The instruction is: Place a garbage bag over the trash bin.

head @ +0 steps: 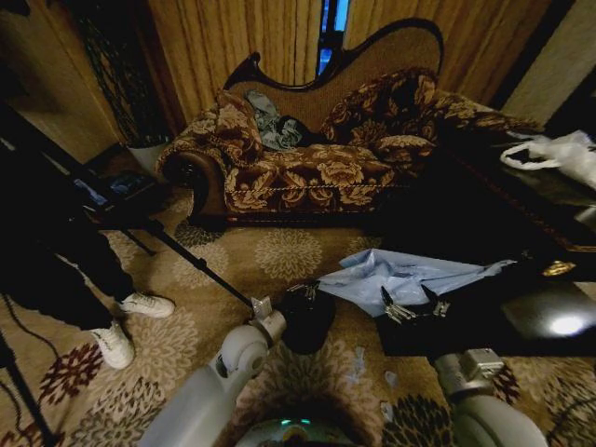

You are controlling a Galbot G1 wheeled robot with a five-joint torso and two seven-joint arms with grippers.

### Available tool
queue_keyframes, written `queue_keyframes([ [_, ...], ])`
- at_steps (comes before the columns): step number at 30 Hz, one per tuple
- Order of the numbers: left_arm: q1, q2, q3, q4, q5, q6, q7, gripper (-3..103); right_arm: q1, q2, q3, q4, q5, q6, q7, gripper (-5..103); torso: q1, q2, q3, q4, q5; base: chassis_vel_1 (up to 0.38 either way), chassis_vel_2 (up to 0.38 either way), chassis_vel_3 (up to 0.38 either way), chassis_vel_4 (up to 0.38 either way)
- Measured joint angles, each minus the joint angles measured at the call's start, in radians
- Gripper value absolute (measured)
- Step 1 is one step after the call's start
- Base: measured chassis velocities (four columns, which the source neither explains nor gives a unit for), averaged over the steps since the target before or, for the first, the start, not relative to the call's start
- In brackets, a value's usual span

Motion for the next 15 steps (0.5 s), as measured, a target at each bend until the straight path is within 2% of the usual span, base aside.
queue_keyframes([
  [4,-0.001,0.000,0.007,-0.003,0.004,-0.003,0.010,0,0.023,-0.002,-0.030,-0.002,-0.004,-0.001,0.004,100,0.000,0.000,0.000,0.0000,0.0000,0.000,0.000,0.000,0.000],
  [6,0.010,-0.001,0.018,0.006,0.041,-0.012,0.033,0,0.059,-0.007,-0.060,-0.004,-0.001,-0.014,0.020,100,0.000,0.000,0.000,0.0000,0.0000,0.000,0.000,0.000,0.000],
  [9,0.029,0.000,0.034,0.016,0.086,-0.027,0.055,0,0.091,-0.015,-0.073,-0.011,0.010,-0.025,0.032,100,0.000,0.000,0.000,0.0002,0.0000,0.000,0.000,0.000,0.000],
  [15,0.050,0.001,0.051,0.014,0.107,-0.039,0.076,0,0.110,-0.039,-0.064,-0.023,0.037,-0.044,0.046,100,0.000,0.000,0.000,0.0001,0.0000,0.000,0.000,0.000,0.000],
])
